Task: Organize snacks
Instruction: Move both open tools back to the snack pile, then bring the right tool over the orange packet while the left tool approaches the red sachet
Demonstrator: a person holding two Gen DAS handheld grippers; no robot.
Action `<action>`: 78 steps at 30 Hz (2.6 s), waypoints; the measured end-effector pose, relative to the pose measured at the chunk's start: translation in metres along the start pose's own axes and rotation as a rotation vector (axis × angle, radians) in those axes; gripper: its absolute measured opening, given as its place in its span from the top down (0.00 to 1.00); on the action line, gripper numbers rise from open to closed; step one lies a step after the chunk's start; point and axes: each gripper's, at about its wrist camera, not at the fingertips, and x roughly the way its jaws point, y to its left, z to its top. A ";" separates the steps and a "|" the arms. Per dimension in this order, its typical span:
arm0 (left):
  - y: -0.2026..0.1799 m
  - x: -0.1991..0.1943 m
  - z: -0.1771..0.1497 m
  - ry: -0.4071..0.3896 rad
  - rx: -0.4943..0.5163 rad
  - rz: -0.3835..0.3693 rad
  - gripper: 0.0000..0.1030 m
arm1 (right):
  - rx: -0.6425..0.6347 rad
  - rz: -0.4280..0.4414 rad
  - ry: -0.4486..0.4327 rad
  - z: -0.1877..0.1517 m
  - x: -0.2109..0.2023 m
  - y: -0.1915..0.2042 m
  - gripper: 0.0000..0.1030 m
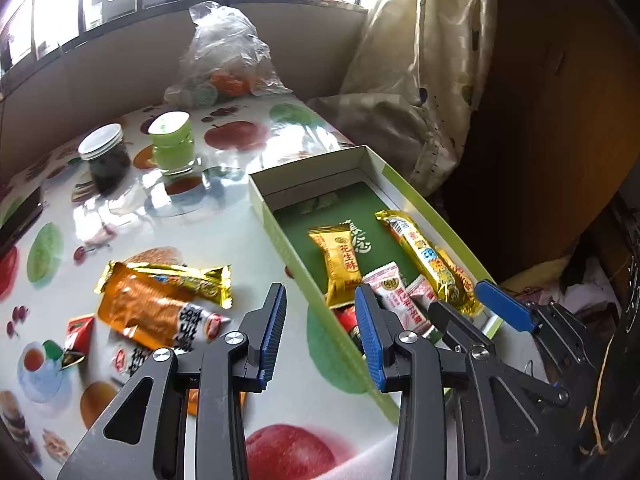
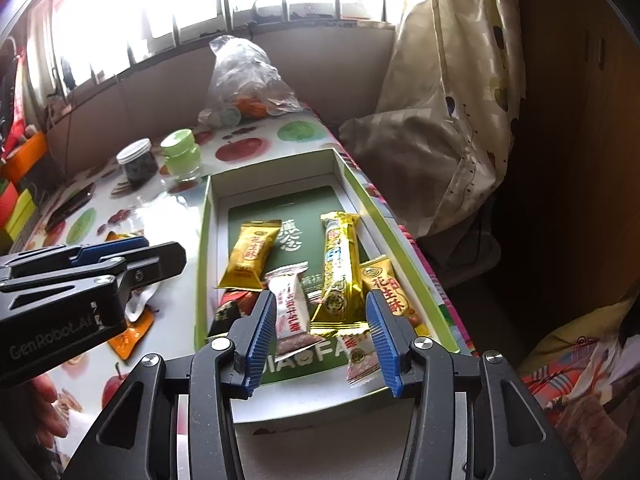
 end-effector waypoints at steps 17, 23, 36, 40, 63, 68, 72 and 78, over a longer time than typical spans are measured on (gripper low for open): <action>0.035 -0.033 -0.030 -0.029 -0.056 0.072 0.64 | -0.043 0.079 -0.027 -0.007 -0.018 0.033 0.54; 0.062 -0.047 -0.041 -0.050 -0.122 0.107 0.64 | -0.070 0.118 -0.034 -0.007 -0.019 0.048 0.54; 0.113 -0.063 -0.065 -0.053 -0.246 0.191 0.64 | -0.174 0.248 0.019 -0.012 -0.002 0.092 0.54; 0.129 -0.066 -0.070 -0.054 -0.278 0.210 0.64 | -0.211 0.257 0.035 -0.008 0.009 0.107 0.54; 0.196 -0.049 -0.073 -0.010 -0.368 0.158 0.64 | -0.368 0.407 0.140 0.027 0.078 0.169 0.45; 0.201 -0.040 -0.066 -0.002 -0.390 0.119 0.64 | -0.420 0.408 0.160 0.030 0.088 0.174 0.43; 0.203 -0.032 -0.060 0.003 -0.394 0.112 0.64 | -0.446 0.439 0.202 0.029 0.096 0.177 0.43; 0.205 -0.020 -0.058 0.031 -0.390 0.115 0.64 | -0.439 0.478 0.233 0.029 0.101 0.175 0.43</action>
